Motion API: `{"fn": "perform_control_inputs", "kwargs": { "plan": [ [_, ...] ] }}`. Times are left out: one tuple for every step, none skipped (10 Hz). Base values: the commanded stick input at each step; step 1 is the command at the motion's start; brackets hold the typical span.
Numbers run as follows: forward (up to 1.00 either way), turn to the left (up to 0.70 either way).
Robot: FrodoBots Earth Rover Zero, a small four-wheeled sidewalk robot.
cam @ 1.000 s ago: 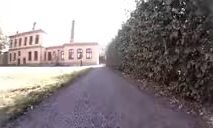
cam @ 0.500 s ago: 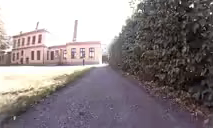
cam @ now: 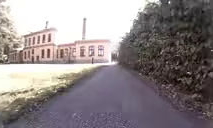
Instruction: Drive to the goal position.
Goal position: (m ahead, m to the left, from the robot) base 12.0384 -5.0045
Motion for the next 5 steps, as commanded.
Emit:
{"fn": "perform_control_inputs", "kwargs": {
  "plan": [
    [0.70, 0.00],
    [0.70, 0.00],
    [0.70, 0.00],
    [0.70, 0.00],
    [0.70, 0.00]
  ]
}}
